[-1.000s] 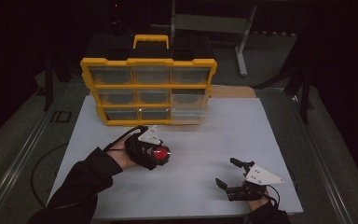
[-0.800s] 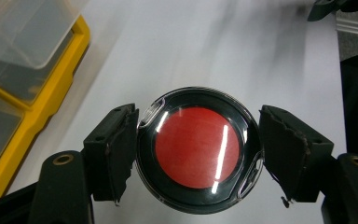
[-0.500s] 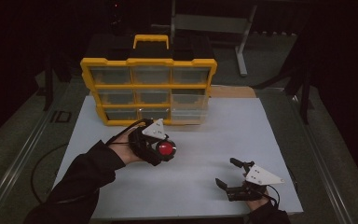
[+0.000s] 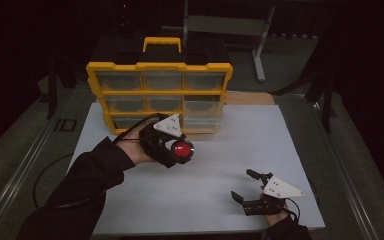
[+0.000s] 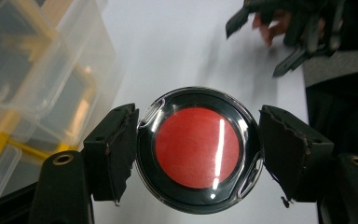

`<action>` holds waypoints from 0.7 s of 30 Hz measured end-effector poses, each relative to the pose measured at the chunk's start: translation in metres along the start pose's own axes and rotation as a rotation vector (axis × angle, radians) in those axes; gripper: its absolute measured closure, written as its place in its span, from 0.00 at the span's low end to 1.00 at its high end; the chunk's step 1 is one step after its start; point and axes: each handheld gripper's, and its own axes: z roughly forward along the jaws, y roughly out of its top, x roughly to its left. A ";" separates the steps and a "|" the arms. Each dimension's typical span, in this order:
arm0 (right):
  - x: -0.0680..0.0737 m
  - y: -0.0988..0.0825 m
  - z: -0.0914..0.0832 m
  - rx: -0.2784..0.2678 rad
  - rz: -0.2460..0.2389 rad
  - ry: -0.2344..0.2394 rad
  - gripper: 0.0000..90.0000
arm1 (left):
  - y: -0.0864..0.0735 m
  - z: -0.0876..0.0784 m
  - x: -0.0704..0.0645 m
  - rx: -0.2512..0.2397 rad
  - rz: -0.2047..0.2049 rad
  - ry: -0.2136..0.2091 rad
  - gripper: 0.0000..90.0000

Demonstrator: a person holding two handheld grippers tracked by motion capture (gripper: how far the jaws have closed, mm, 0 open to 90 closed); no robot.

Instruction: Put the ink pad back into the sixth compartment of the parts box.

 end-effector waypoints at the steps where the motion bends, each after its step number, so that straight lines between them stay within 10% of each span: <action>1: 0.000 0.000 0.000 -0.001 0.000 -0.001 0.11 | 0.003 -0.002 0.001 -0.003 0.000 0.004 0.34; 21: -0.001 0.000 -0.001 -0.009 0.011 -0.002 0.11 | 0.039 -0.020 0.022 -0.043 -0.015 0.004 0.34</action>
